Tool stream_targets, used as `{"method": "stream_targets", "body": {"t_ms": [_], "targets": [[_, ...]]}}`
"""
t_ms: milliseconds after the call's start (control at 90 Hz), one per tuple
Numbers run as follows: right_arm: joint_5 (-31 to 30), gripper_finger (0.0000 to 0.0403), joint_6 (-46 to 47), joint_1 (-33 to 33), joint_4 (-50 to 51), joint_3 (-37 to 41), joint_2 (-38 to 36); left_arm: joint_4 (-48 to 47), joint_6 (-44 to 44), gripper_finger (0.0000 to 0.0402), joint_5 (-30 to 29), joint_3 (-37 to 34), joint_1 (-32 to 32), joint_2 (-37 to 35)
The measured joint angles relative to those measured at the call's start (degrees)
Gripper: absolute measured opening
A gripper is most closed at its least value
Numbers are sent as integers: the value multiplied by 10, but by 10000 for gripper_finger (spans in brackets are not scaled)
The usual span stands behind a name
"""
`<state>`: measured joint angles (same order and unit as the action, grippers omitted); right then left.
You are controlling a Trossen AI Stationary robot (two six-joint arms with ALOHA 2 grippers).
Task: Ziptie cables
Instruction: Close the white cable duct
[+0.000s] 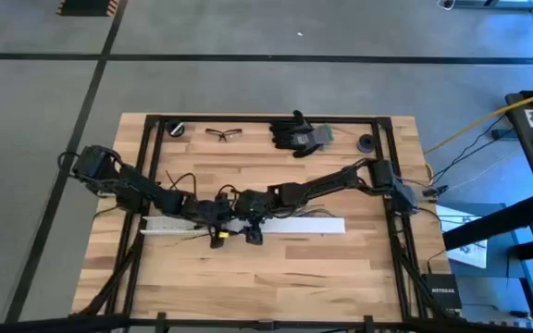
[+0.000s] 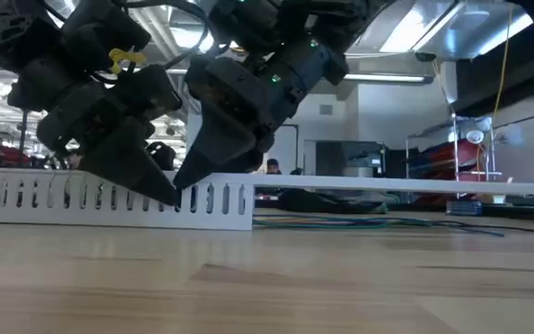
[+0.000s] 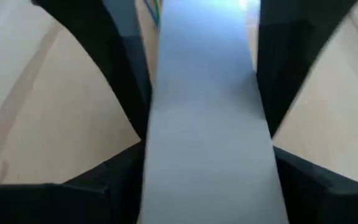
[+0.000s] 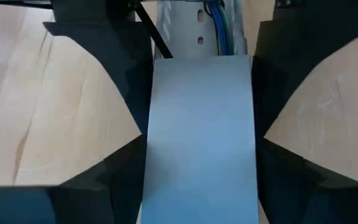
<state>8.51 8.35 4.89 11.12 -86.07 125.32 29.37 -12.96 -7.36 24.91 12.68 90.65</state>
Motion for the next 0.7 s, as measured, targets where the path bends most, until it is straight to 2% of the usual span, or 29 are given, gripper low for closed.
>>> {"method": "stream_targets", "body": {"t_ms": [167, 344, 489, 611, 700], "targets": [[2, 234, -3, 0, 11, -1, 0, -42, 17, 285, 25, 20, -9, -14], [1, 234, -4, 0, 14, -1, 0, -254, 0, 288, 33, 79, -7, -109], [1, 234, -11, 0, 15, -1, 1, -397, -34, 288, 23, 79, 8, -176], [1, 234, -14, 0, 14, 0, 1, -406, -49, 288, -27, 52, 34, -198], [1, 234, -20, 0, 14, 0, 1, -343, -54, 288, -30, 19, 52, -196]]}}
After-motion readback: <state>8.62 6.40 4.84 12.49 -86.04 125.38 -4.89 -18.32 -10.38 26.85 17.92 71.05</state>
